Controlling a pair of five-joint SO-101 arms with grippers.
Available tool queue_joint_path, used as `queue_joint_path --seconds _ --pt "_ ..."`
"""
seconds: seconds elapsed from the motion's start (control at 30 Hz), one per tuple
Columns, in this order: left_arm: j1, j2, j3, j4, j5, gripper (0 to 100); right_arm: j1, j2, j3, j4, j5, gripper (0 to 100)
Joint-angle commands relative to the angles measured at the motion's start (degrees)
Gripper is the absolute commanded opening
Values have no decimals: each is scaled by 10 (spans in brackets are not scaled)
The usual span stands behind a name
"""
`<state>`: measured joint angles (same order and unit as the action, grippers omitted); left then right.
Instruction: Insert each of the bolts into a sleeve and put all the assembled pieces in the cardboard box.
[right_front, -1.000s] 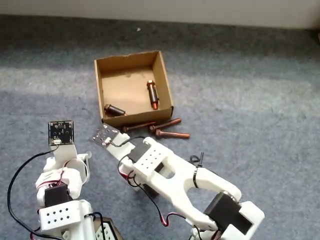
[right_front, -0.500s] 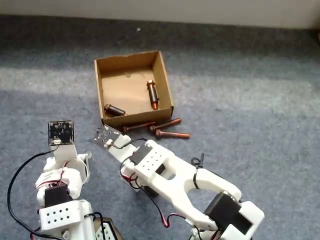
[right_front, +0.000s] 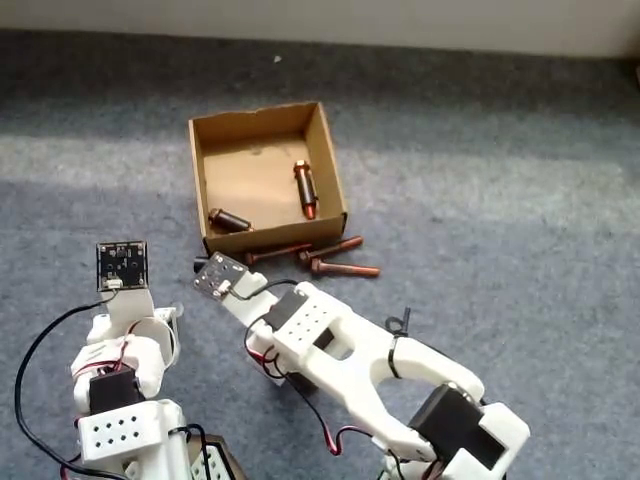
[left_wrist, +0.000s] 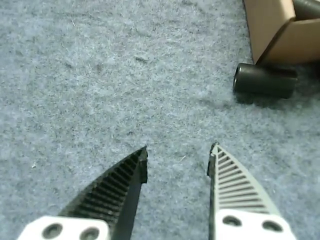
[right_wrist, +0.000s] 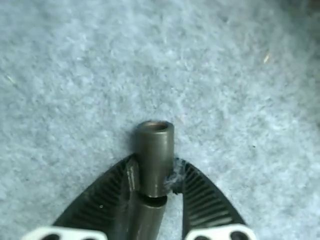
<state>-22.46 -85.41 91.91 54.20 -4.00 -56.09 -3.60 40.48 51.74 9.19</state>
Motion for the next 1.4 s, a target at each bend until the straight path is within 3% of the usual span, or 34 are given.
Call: queue_joint_path --seconds 0.0,0.17,0.37,0.6,0.83,1.0,1.17,1.37 --pt "3 -5 -2 -11 -5 220 22 -36 -1 17 0 5" --pt "2 -5 -2 -11 -6 220 110 -138 -6 87 -75 5" --pt "3 -5 -14 -11 -81 220 222 -261 -1 89 -149 5" --pt "35 2 -89 11 -89 220 363 -288 7 84 -221 5" --pt "134 3 -204 120 -86 220 441 -289 129 -96 -259 5" --pt "172 17 -225 137 -85 220 456 -289 179 -154 -261 5" --pt "182 175 -298 137 -69 224 478 -289 181 -154 -261 5" --pt "265 449 -444 136 -4 224 483 -289 181 -154 -262 5"
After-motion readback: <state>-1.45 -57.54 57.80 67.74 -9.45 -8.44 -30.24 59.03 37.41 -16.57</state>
